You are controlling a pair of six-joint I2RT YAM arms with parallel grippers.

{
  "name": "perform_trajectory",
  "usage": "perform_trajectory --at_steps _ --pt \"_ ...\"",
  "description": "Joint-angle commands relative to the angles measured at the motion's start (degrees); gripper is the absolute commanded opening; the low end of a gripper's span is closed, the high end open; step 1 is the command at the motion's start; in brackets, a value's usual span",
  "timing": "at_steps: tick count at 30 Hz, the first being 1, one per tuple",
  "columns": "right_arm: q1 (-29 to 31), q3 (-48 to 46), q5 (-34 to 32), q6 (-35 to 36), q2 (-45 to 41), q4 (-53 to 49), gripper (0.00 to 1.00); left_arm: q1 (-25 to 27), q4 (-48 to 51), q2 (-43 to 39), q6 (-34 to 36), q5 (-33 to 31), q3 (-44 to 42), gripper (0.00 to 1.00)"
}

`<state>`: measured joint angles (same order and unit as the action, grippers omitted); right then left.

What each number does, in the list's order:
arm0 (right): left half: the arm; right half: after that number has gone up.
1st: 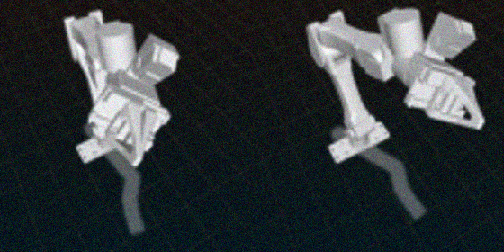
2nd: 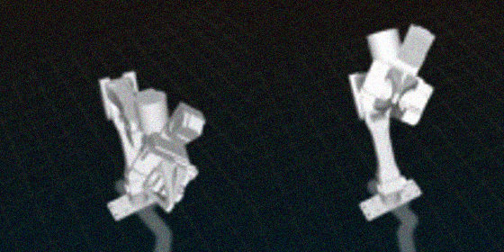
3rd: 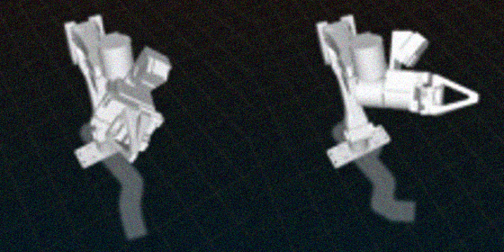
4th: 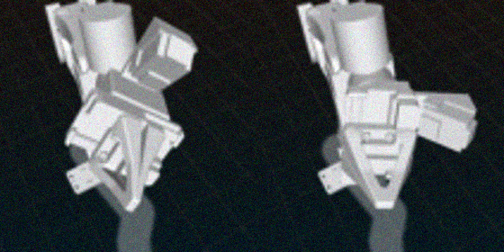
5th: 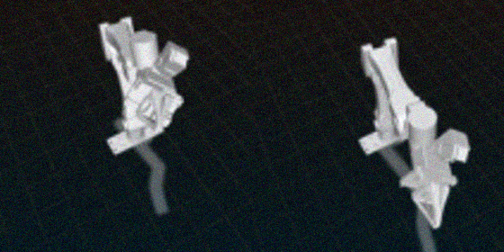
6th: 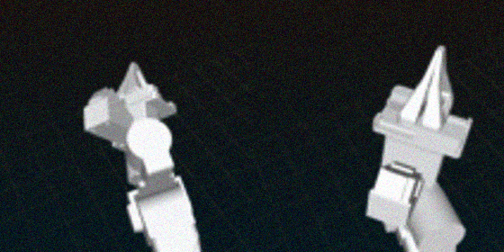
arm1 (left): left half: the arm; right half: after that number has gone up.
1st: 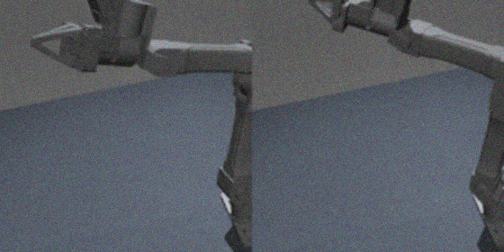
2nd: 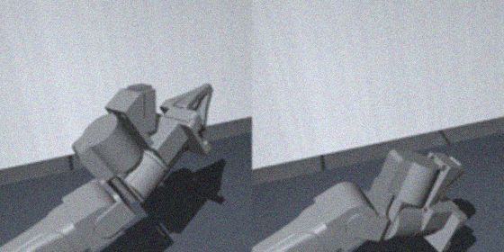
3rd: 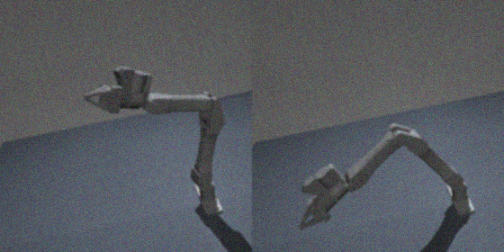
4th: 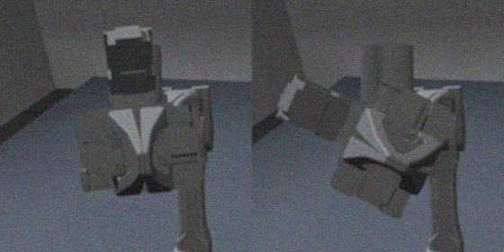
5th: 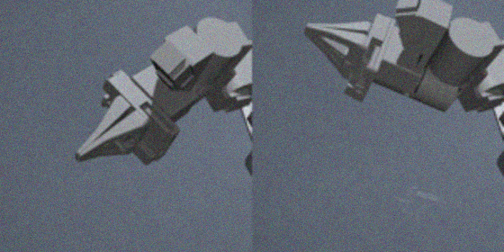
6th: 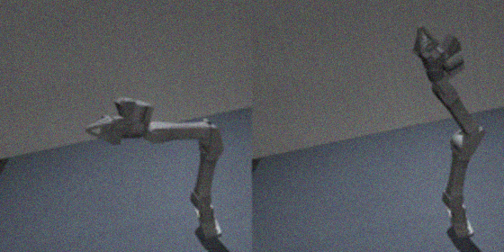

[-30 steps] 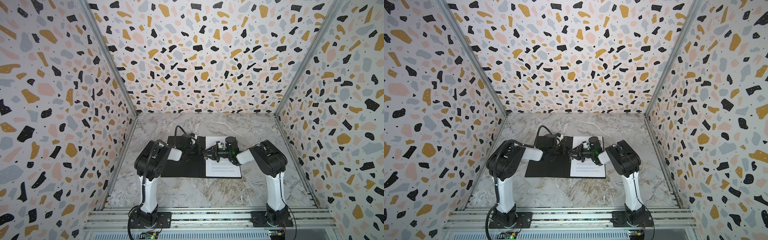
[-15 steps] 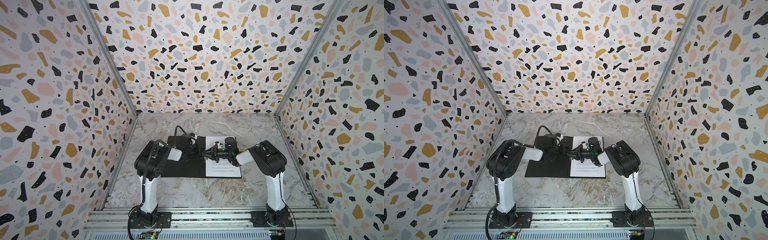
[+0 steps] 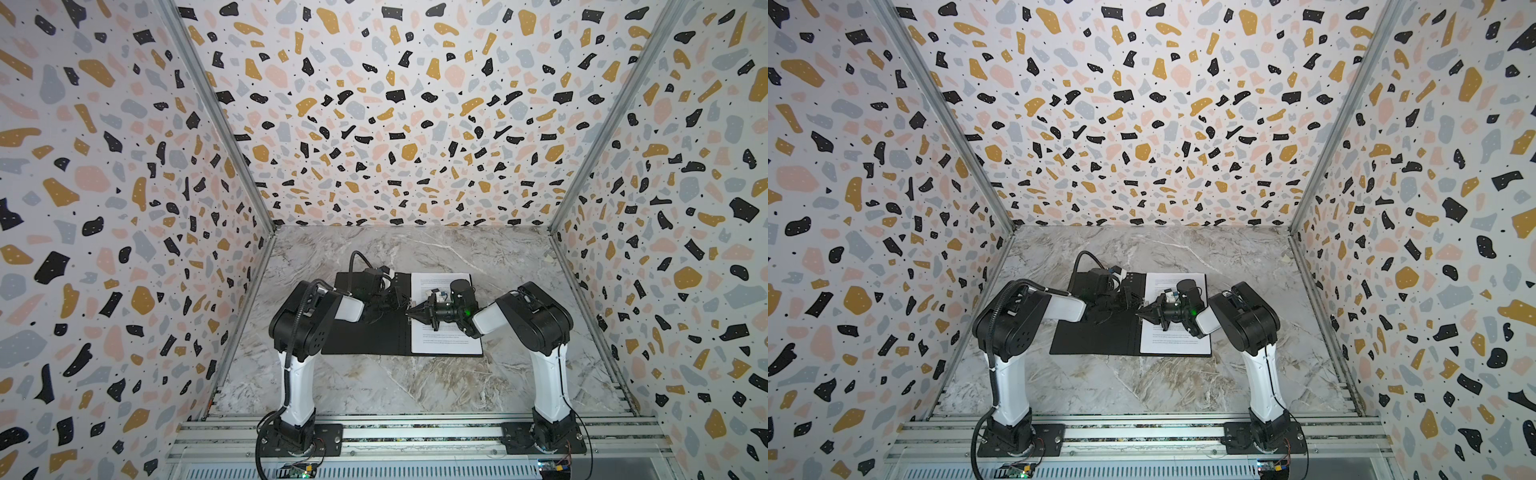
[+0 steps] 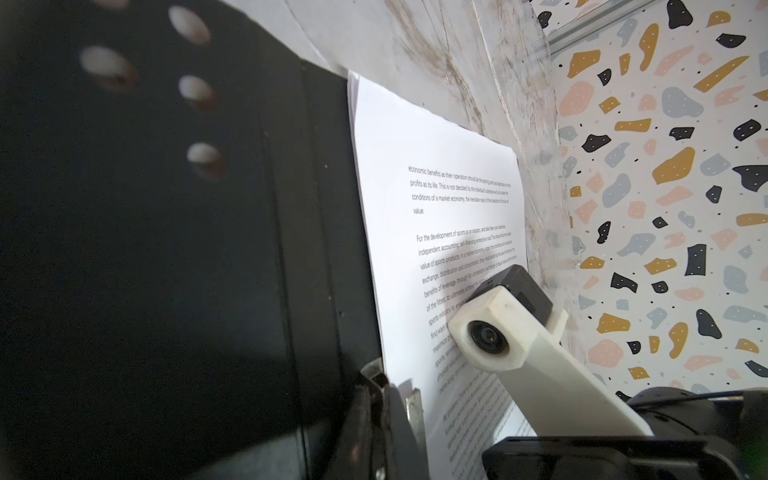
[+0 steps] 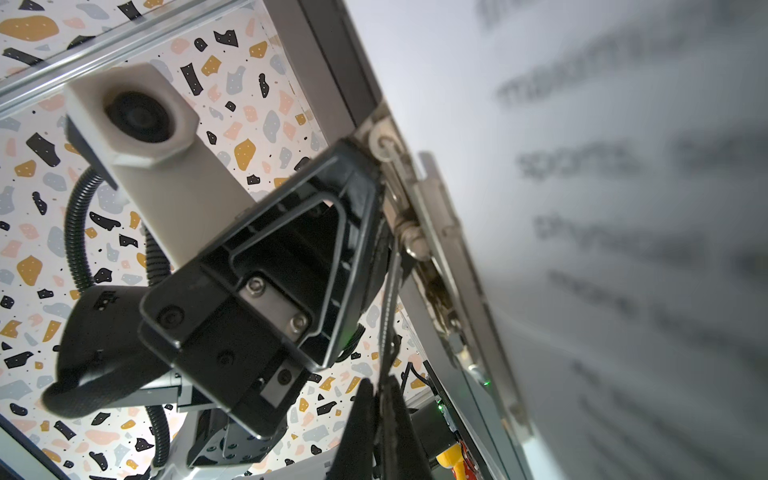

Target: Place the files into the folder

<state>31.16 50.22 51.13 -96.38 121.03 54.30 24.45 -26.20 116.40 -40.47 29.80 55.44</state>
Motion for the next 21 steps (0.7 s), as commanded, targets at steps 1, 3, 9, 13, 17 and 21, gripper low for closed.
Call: perform_trajectory --at_steps 1,3,9,13,17,21 --pt "1.10 -0.90 1.87 0.93 -0.99 2.18 0.05 -0.01 4.84 3.46 1.25 -3.44 -1.39 0.08" --pt "1.19 -1.13 1.93 0.93 -0.82 2.43 0.03 -0.01 4.75 3.55 1.19 -3.44 -1.39 0.08" --pt "1.27 -2.39 1.88 0.93 -1.06 3.20 0.00 0.04 4.62 3.72 1.17 -3.35 -1.30 0.08" --pt "1.27 -2.92 2.01 1.36 -1.15 3.09 0.00 -0.01 4.66 3.79 1.18 -3.34 -1.39 0.08" --pt "1.36 -2.81 2.23 2.82 -1.19 1.11 0.00 0.04 4.54 4.01 1.04 -3.35 -1.48 0.08" --pt "1.43 -2.50 2.47 5.13 -1.37 -1.68 0.00 -0.01 4.57 4.16 1.01 -3.26 -1.48 0.08"
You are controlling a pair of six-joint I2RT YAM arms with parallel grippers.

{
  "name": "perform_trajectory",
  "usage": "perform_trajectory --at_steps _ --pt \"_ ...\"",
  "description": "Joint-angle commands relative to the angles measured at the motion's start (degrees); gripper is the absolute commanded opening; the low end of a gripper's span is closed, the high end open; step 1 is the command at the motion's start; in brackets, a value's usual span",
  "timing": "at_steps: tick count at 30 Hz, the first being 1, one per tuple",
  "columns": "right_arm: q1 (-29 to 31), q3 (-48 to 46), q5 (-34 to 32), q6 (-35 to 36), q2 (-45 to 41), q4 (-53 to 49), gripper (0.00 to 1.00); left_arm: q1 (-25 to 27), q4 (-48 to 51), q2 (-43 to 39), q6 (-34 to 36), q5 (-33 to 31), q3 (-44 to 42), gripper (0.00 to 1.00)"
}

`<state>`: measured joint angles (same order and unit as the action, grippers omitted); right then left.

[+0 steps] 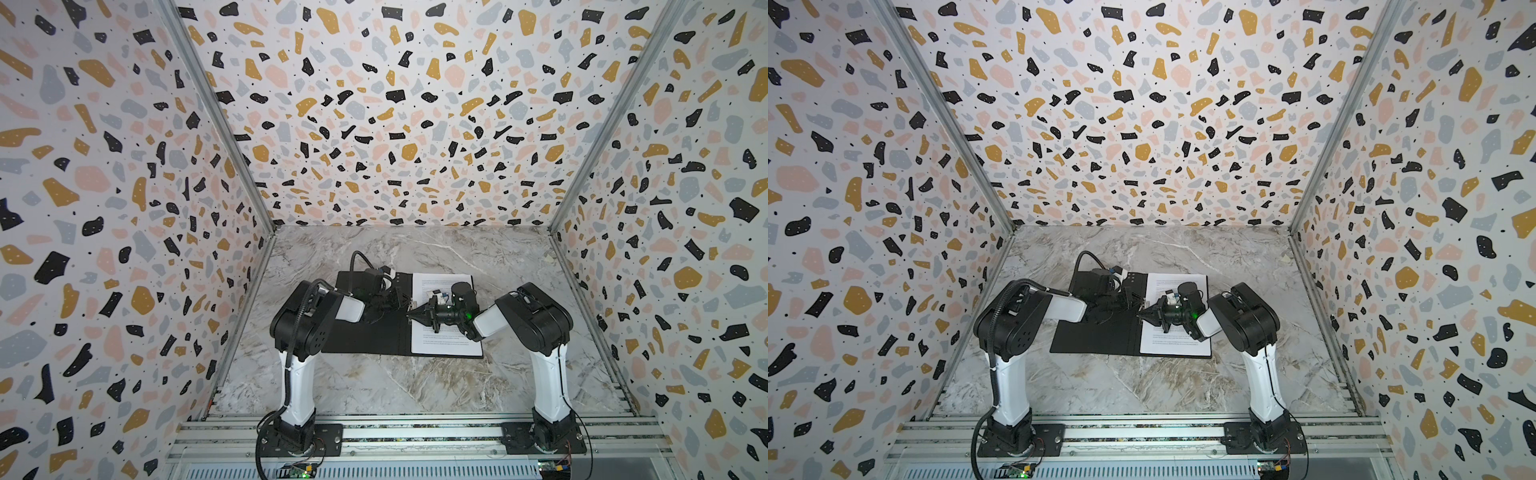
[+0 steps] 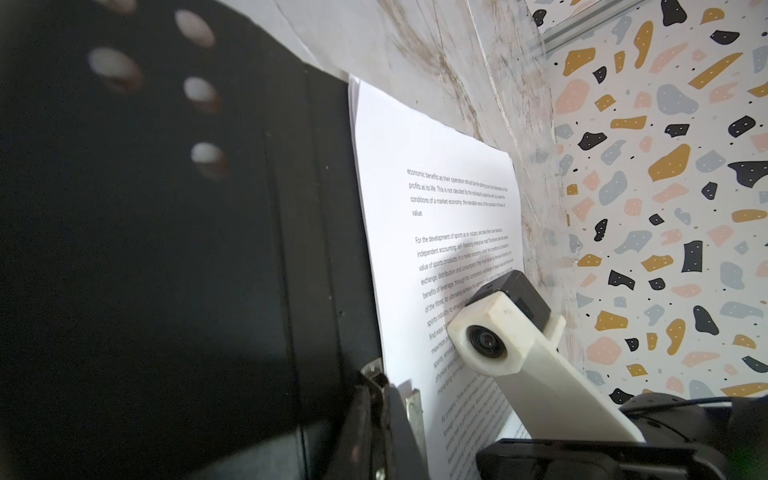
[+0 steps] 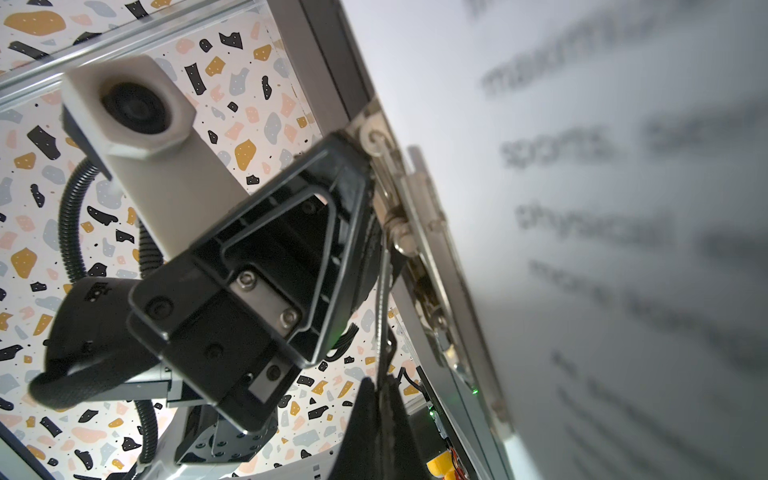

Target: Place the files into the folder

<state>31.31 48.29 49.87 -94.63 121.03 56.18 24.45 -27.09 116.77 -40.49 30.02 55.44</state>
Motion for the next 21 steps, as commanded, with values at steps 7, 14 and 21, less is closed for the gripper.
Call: perform_trajectory --at_steps 7,14,21 --pt "1.13 1.27 3.99 12.82 -3.32 -15.51 0.00 -0.02 5.56 3.76 0.95 -3.30 -1.35 0.08" --pt "1.08 3.90 1.88 23.62 -5.77 -29.61 0.00 -0.10 5.73 3.78 0.85 -3.30 -1.30 0.08" --pt "1.30 6.00 -0.42 29.60 -6.83 -38.24 0.00 -0.10 5.12 3.96 0.31 -2.73 -1.21 0.08"
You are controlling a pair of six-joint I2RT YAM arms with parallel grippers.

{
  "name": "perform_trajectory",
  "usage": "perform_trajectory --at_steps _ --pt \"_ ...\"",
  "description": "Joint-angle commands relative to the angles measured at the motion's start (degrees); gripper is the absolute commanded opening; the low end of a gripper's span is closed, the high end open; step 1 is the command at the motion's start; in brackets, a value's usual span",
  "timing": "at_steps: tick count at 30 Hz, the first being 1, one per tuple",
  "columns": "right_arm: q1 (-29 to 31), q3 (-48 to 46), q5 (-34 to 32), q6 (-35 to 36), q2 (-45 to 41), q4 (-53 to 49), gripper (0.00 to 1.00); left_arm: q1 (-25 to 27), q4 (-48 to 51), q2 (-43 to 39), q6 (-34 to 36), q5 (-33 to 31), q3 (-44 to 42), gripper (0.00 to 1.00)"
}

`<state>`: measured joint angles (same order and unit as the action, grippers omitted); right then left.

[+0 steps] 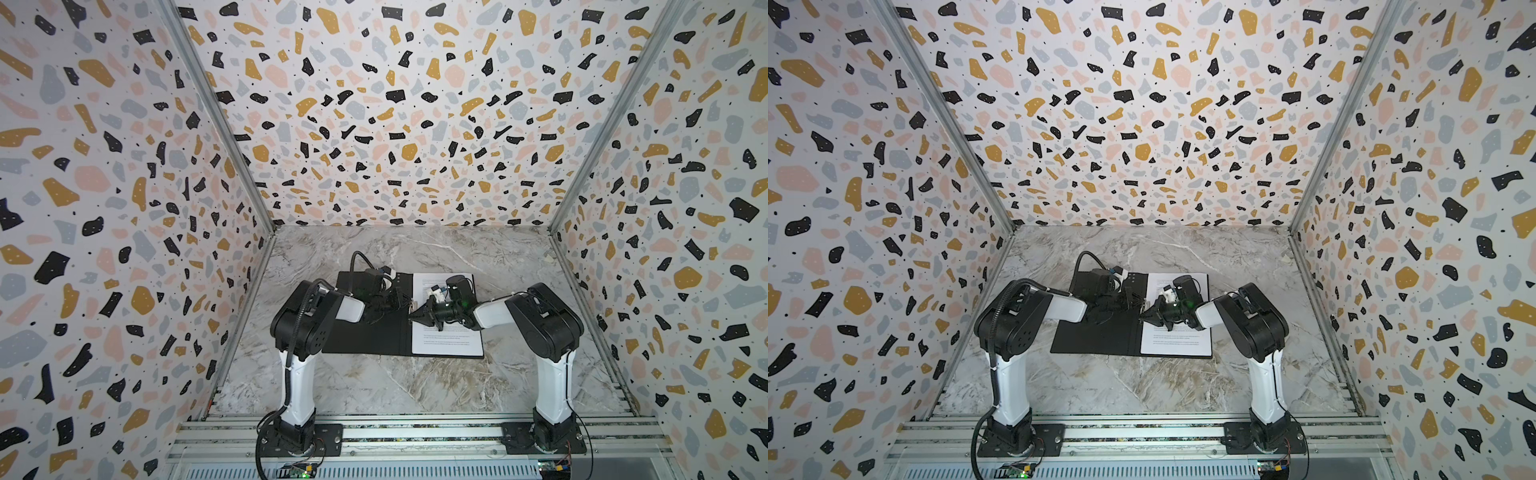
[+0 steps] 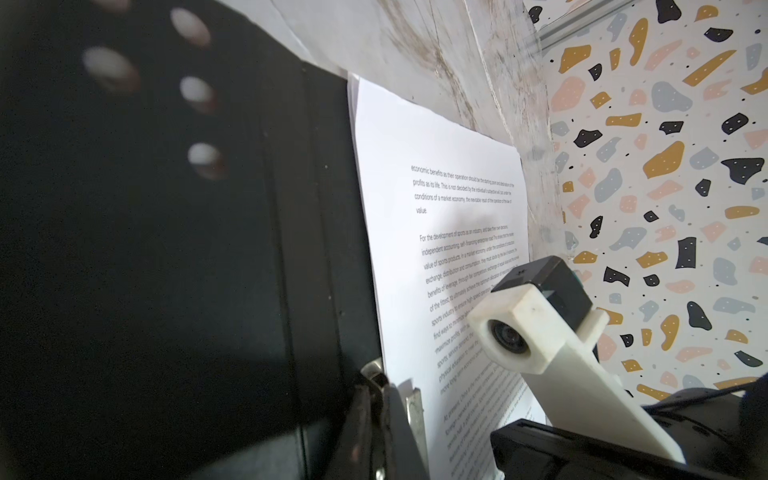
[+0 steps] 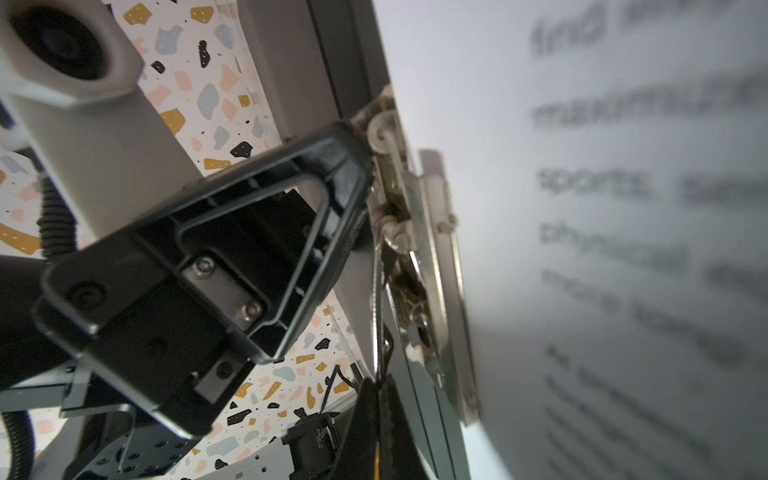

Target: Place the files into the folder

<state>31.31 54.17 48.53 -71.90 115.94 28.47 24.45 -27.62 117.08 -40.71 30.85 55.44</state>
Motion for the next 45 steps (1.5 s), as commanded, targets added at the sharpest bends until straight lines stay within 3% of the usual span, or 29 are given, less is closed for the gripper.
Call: perform_trajectory --at_steps 1,24,45 --pt "1.30 0.00 0.55 7.35 -1.80 -11.17 0.00 -0.10 5.59 3.64 0.53 -3.56 -1.21 0.08" --pt "1.40 1.88 -8.30 19.59 -1.43 -23.92 0.00 -0.19 2.48 4.39 -1.85 -1.76 -1.75 0.07" --pt "1.12 -1.45 -11.06 21.22 1.36 -21.25 0.00 -0.34 3.10 4.39 -1.40 -1.58 -1.83 0.07"
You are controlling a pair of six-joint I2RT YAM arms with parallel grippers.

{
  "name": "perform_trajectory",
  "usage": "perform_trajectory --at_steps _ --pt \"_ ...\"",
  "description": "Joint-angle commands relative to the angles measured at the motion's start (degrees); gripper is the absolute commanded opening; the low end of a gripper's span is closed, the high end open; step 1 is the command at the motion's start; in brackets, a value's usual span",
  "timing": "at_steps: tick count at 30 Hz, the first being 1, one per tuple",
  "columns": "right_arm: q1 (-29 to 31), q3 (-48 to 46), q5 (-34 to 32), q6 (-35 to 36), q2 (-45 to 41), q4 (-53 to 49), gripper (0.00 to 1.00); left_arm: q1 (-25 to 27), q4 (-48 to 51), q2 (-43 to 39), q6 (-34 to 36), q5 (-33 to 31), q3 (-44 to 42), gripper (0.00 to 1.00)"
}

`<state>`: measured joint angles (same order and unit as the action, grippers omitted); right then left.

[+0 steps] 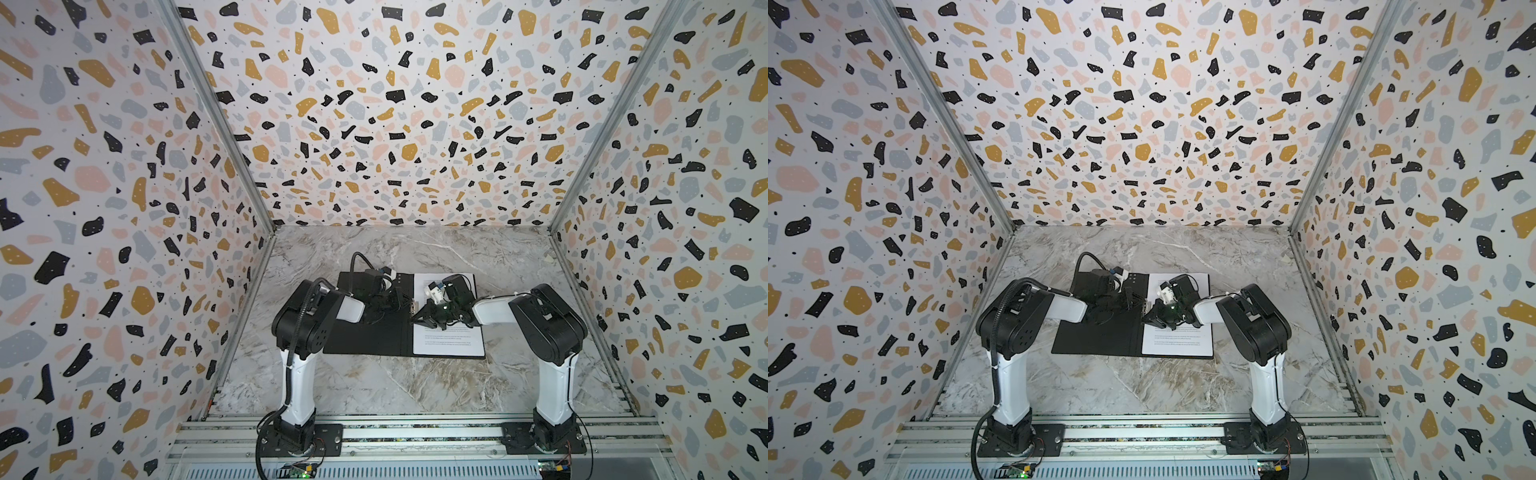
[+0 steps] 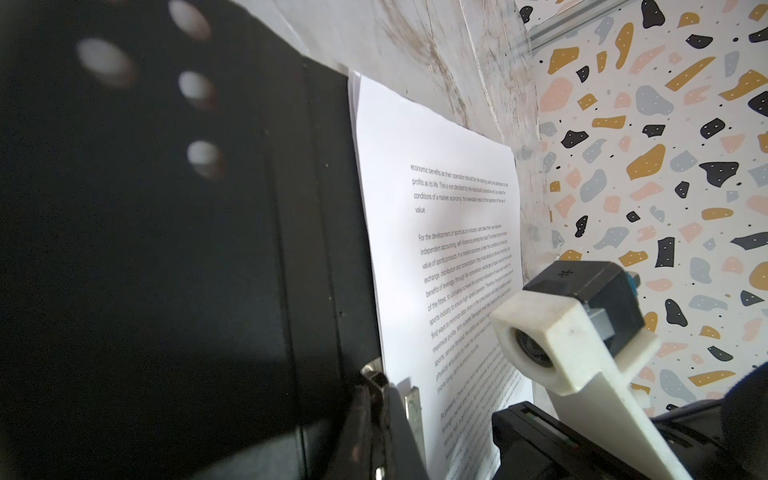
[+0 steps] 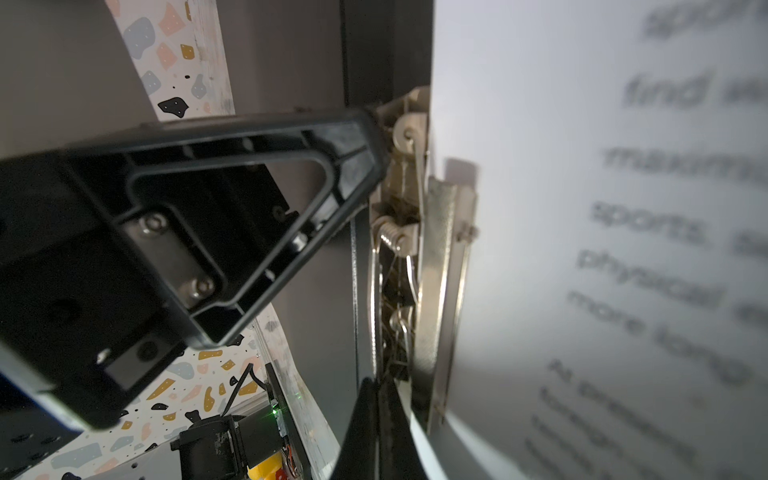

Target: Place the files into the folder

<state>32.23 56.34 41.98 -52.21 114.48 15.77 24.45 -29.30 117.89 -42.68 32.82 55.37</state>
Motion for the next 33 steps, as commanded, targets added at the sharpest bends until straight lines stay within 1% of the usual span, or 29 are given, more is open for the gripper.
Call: perform_trajectory --at_steps 1,8,12,20,23,28,33 --pt "0.07 -3.97 -4.60 1.24 2.80 -8.19 0.00 -0.30 4.78 3.50 0.57 -3.55 -1.76 0.07" --pt "0.11 -6.42 -4.69 -1.08 3.51 -5.14 0.00 -0.36 4.78 3.48 0.58 -3.46 -1.76 0.07" --pt "0.05 -6.59 -6.29 -1.07 3.65 -6.53 0.00 -0.36 4.79 3.47 0.64 -3.46 -1.85 0.07" --pt "0.26 -7.55 -6.86 -0.56 3.40 -7.29 0.00 -0.43 4.43 3.47 0.44 -3.46 -2.01 0.07" --pt "0.44 -7.10 -8.62 0.01 3.57 -8.92 0.00 -0.45 4.30 3.38 0.28 -3.37 -2.00 0.07" --pt "0.47 -6.44 -11.29 0.79 3.81 -11.46 0.00 -0.45 -1.11 3.03 -3.85 -0.93 -3.58 0.07" --pt "0.47 -6.20 -13.13 0.63 4.59 -12.26 0.00 -0.45 -2.69 1.37 -5.28 -0.51 -4.44 0.07"
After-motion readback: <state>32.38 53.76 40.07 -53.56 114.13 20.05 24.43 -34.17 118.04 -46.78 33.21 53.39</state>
